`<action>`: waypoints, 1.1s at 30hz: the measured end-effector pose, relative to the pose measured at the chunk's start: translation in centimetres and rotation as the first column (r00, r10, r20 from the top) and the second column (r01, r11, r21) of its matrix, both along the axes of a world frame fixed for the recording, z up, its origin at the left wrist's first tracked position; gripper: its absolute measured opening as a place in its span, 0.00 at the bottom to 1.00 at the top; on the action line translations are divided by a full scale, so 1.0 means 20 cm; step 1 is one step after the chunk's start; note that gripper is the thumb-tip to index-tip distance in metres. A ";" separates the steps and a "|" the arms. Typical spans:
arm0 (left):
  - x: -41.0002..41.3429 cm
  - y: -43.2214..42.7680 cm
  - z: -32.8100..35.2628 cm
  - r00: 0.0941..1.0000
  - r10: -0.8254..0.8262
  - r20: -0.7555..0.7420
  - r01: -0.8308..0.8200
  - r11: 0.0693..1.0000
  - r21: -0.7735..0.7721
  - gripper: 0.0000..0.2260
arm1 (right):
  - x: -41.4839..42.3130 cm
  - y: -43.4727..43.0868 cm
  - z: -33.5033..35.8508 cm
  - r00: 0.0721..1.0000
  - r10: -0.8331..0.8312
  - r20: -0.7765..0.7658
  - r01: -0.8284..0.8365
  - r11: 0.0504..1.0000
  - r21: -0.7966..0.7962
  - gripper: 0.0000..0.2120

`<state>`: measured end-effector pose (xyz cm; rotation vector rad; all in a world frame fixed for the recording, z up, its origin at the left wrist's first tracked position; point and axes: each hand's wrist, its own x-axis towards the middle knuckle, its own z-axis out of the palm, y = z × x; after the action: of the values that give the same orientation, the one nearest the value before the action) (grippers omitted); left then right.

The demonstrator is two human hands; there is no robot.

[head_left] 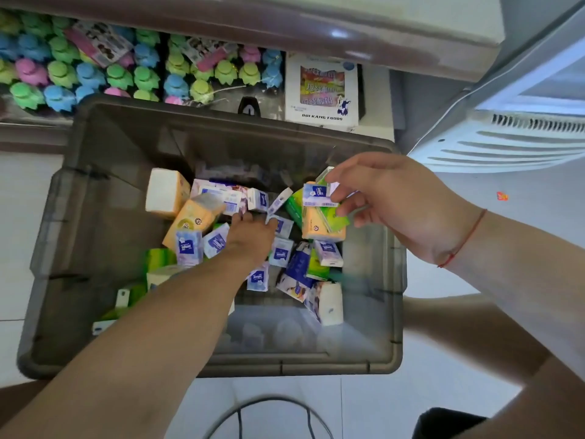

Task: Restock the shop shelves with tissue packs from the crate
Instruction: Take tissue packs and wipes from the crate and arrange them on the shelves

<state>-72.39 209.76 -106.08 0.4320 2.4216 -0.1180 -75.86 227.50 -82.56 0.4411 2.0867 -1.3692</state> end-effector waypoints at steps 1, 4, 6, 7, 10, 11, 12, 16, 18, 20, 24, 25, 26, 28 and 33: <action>-0.01 0.01 0.02 1.000 0.019 0.013 -0.020 0.998 0.054 0.33 | 0.00 0.00 0.00 1.000 0.009 0.005 -0.009 1.000 -0.002 0.08; -0.07 0.03 0.08 0.976 0.187 0.114 -0.213 0.933 0.290 0.33 | 0.01 0.02 0.01 1.000 0.017 0.008 -0.017 1.000 0.000 0.08; -0.12 0.01 0.18 0.893 0.365 0.265 -0.447 0.793 0.413 0.34 | 0.02 0.02 0.00 0.999 0.052 0.006 -0.052 0.998 0.037 0.07; -0.15 -0.01 0.24 0.836 0.426 0.345 -0.546 0.707 0.450 0.32 | 0.02 0.02 0.00 0.997 0.076 0.006 -0.077 0.995 0.063 0.07; -0.18 -0.11 0.43 0.616 0.469 0.633 -0.788 0.350 0.507 0.21 | 0.06 0.00 -0.02 0.991 0.133 -0.003 -0.131 0.984 0.124 0.05; -0.17 -0.14 0.49 0.541 0.434 0.720 -0.839 0.223 0.496 0.18 | 0.07 -0.01 -0.03 0.988 0.154 -0.013 -0.150 0.978 0.147 0.05; -0.16 -0.18 0.55 0.484 0.379 0.789 -0.870 0.109 0.481 0.17 | 0.08 -0.02 -0.03 0.983 0.183 -0.028 -0.175 0.968 0.180 0.07; -0.12 -0.27 0.76 0.402 0.083 0.912 -0.885 -0.218 0.411 0.23 | 0.10 -0.04 0.00 0.953 0.304 -0.012 -0.293 0.929 0.225 0.39; -0.11 -0.24 0.82 0.400 -0.037 0.916 -0.873 -0.320 0.369 0.27 | 0.10 -0.04 0.02 0.955 0.298 0.015 -0.298 0.950 0.097 0.41; -0.11 -0.21 0.85 0.409 -0.112 0.906 -0.865 -0.363 0.345 0.29 | 0.10 -0.03 0.05 0.964 0.264 0.026 -0.263 0.964 -0.042 0.33; -0.17 -0.21 0.75 0.373 -0.201 0.906 -0.869 -0.417 0.265 0.31 | 0.06 -0.01 0.09 0.980 0.198 -0.030 -0.200 0.973 -0.113 0.26; -0.19 -0.22 0.70 0.309 -0.177 0.935 -0.870 -0.448 0.203 0.34 | 0.05 0.00 0.09 0.984 0.177 -0.031 -0.180 0.977 -0.111 0.25; -0.20 -0.21 0.62 0.232 -0.106 0.967 -0.864 -0.480 0.154 0.33 | 0.04 0.00 0.10 0.987 0.160 -0.030 -0.162 0.981 -0.110 0.23; -0.20 -0.15 0.46 0.125 0.197 0.972 -0.893 -0.404 0.196 0.26 | 0.03 0.02 0.11 0.991 0.129 -0.022 -0.131 0.983 -0.126 0.21; -0.07 0.13 0.15 0.162 0.499 0.851 -0.985 0.023 0.174 0.23 | -0.01 0.03 0.12 0.994 0.112 -0.004 -0.111 0.981 -0.161 0.18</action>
<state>-73.74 212.27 -102.98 -0.6811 1.5114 1.4388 -76.12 228.01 -80.07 0.2559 1.9475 -1.4539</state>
